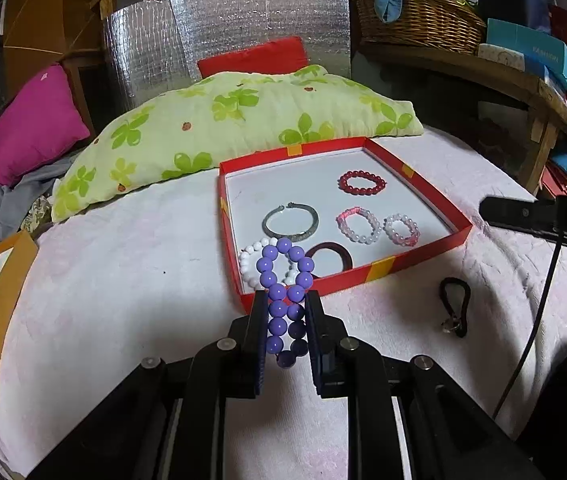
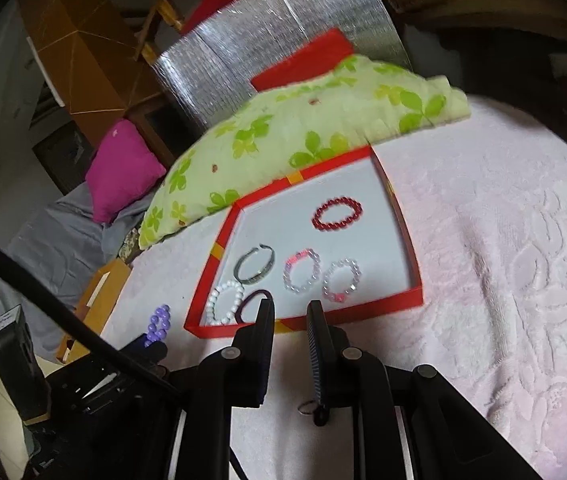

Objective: Organize jewelry

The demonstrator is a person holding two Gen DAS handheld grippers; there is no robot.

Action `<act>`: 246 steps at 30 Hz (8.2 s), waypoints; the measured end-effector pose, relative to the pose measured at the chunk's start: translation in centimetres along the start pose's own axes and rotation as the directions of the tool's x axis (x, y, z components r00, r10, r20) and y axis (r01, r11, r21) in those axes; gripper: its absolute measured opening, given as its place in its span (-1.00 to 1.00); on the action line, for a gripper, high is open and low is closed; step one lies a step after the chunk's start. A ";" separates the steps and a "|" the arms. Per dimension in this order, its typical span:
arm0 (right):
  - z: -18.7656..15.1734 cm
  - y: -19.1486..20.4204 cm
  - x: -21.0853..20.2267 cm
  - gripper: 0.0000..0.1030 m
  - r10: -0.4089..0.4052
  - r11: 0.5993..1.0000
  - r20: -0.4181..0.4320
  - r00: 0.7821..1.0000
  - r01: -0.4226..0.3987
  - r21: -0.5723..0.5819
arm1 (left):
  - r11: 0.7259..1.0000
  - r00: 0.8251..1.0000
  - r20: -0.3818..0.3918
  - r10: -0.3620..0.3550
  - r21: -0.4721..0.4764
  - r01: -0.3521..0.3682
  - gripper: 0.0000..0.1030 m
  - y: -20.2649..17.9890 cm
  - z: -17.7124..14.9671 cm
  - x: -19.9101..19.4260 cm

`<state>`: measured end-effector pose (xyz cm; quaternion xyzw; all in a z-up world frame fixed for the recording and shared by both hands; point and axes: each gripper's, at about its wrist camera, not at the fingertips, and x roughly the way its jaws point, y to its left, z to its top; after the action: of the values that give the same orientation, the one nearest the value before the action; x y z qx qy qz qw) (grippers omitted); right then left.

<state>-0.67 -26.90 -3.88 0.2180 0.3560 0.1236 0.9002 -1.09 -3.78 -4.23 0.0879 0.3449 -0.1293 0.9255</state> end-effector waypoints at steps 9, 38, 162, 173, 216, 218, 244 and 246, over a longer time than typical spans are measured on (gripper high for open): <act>-1.8 -2.9 3.8 -0.45 -0.050 0.989 -0.250 0.967 0.083 0.122 | 1.000 0.999 -0.045 -0.002 -0.013 0.001 -0.63 0.1 -0.9 1.2; -2.5 2.0 1.6 -0.87 0.086 0.993 -0.078 0.993 -0.091 -0.070 | 0.998 0.999 -0.036 -0.004 -0.065 0.001 -0.63 1.0 -1.2 0.8; 3.1 4.2 -4.2 0.31 -0.141 0.965 0.288 0.947 0.197 -0.175 | 0.950 0.961 -0.007 0.275 -0.151 -0.273 0.62 3.3 6.2 -1.0; -2.1 8.5 -11.9 0.45 -0.217 0.920 0.271 0.938 0.289 -0.264 | 0.923 0.933 0.063 0.353 -0.188 -0.336 0.62 3.0 5.0 -12.2; -4.7 12.5 -17.9 0.49 -0.188 0.929 0.263 0.946 0.258 -0.264 | 0.925 0.925 0.101 0.366 -0.149 -0.350 0.62 0.4 2.5 -21.5; -4.7 12.6 -17.9 0.50 -0.188 0.929 0.263 0.946 0.258 -0.266 | 0.926 0.926 0.097 0.364 -0.148 -0.348 0.62 0.4 2.4 -21.4; -4.6 12.8 -17.3 0.51 -0.197 0.928 0.255 0.947 0.263 -0.262 | 0.926 0.931 0.081 0.356 -0.163 -0.340 0.62 0.9 2.0 -21.2; -4.6 12.7 -17.4 0.51 -0.197 0.929 0.256 0.946 0.264 -0.259 | 0.927 0.932 0.079 0.355 -0.164 -0.339 0.62 0.9 2.0 -21.2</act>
<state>-17.17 -20.92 9.46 0.0527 0.2530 0.0416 0.9651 -15.04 0.39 11.32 0.0719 0.2826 0.0578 0.9548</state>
